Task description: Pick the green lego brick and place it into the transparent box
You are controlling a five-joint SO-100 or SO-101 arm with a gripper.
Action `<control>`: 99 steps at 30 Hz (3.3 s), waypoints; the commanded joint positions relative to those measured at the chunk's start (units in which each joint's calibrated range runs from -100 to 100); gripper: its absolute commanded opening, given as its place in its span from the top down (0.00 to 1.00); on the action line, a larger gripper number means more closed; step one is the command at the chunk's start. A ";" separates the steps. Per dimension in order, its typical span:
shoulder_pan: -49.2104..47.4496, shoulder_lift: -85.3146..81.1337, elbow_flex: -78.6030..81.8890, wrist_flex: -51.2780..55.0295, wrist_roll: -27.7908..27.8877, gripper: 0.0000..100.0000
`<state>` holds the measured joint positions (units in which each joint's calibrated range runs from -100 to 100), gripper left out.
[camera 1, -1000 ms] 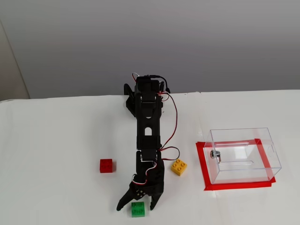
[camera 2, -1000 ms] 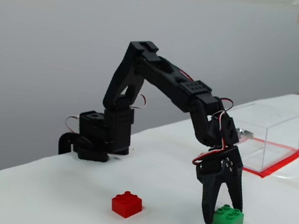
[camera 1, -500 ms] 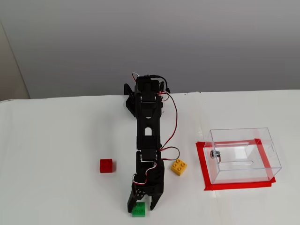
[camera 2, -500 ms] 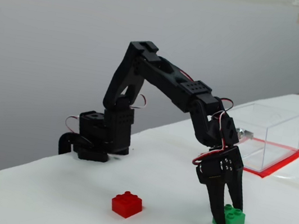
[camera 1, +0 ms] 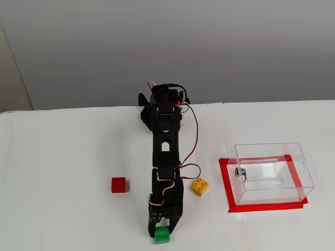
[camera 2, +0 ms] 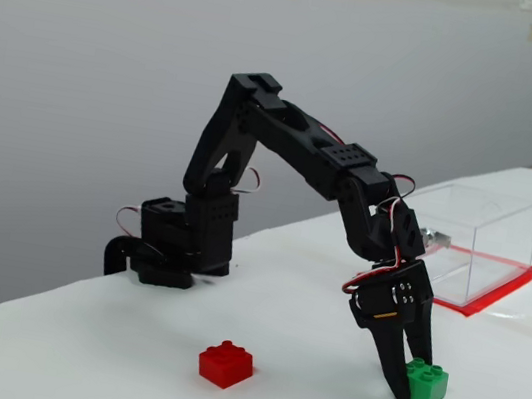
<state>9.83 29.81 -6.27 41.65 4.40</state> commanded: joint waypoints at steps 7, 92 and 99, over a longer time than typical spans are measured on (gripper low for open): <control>0.63 -14.41 -1.87 0.22 -0.17 0.84; -64.88 -25.69 -5.40 15.80 -4.14 0.83; -64.88 -25.44 -5.40 15.71 -4.24 0.82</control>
<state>-54.81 4.61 -9.53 57.84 0.24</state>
